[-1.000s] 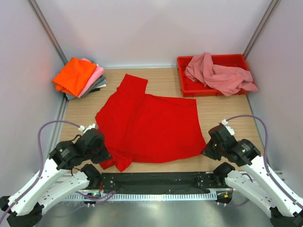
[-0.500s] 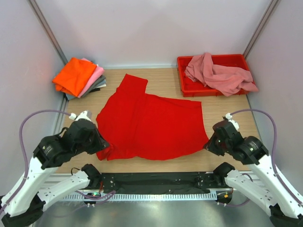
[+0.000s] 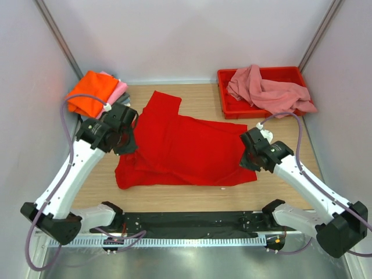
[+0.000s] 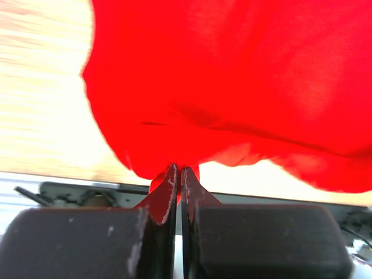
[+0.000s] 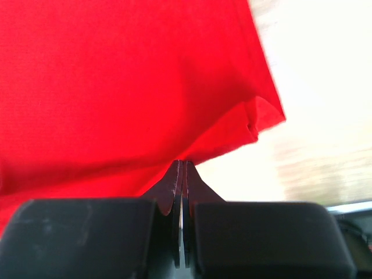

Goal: Fold and stack the t-shirts
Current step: Fold the tshirt

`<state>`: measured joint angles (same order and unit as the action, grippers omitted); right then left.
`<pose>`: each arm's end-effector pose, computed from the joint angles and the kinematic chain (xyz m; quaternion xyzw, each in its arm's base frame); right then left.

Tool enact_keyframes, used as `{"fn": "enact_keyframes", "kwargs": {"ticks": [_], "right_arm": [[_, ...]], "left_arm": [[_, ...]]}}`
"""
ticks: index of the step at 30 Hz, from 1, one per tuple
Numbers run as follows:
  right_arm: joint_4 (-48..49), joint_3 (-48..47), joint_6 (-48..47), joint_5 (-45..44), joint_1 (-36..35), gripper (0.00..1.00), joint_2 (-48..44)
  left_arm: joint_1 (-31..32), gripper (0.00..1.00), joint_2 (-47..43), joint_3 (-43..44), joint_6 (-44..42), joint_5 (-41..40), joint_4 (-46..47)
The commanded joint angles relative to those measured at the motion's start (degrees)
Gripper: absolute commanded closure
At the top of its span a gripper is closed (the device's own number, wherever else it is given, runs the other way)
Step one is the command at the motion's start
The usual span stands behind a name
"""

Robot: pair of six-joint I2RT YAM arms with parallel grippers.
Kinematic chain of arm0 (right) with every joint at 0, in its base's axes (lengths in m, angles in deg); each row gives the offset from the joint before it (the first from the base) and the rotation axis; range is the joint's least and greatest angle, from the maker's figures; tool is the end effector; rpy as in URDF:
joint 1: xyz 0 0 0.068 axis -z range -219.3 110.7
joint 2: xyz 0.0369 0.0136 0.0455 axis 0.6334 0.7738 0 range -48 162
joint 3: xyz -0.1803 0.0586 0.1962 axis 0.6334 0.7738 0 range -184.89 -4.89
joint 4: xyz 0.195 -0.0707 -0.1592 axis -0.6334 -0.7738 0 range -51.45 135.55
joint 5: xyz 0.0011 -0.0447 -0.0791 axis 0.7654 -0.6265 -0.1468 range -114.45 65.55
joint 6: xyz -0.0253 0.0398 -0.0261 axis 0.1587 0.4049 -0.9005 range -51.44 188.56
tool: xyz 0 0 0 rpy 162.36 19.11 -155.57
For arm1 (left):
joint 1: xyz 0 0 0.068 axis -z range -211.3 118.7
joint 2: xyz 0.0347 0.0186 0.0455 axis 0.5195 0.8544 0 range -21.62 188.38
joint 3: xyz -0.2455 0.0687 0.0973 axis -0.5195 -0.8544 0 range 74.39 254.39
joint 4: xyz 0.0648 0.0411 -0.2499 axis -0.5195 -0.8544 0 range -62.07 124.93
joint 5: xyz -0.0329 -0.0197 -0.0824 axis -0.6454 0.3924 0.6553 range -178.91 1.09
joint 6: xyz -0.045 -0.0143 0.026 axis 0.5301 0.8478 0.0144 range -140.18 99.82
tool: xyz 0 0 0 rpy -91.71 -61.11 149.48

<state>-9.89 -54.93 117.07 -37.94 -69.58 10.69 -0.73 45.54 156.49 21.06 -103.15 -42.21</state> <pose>0.1609 0.0843 0.2638 0.1794 0.9514 0.0528 0.2447 0.1674 -0.0888 0.3820 -0.1191 0.9563 -0.0423 0.2636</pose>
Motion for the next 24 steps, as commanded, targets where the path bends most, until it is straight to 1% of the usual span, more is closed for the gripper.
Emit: {"fn": "enact_keyframes", "kwargs": {"ticks": [1,8,11,14,19,22,24], "right_arm": [[6.6,-1.0,-3.9,-1.4,2.3,0.99,3.6],[10.1,-1.2,-6.7,-3.6,6.5,0.99,9.7],[12.1,-0.8,-7.9,-2.7,8.7,0.99,11.8],[14.4,-0.2,-8.6,-1.6,9.7,0.99,14.4],[18.1,-0.3,-9.3,-0.3,10.5,0.99,19.3],[19.6,-0.5,-9.6,-0.2,10.9,0.99,22.8],[20.1,-0.6,-9.7,-0.7,11.1,0.99,24.7]], "left_arm": [[-4.9,1.0,3.7,2.3,-9.3,3.1,0.7],[-9.7,1.0,12.5,2.5,-14.2,7.1,7.0],[-11.5,1.0,16.8,3.3,-15.8,9.0,8.2],[-12.1,1.0,20.4,4.0,-16.8,9.1,9.2],[-12.8,1.0,26.0,8.1,-17.9,7.5,10.3],[-12.8,1.0,30.7,12.2,-19.4,6.6,10.1],[-12.8,1.0,35.5,15.3,-19.8,5.2,8.9]]}}
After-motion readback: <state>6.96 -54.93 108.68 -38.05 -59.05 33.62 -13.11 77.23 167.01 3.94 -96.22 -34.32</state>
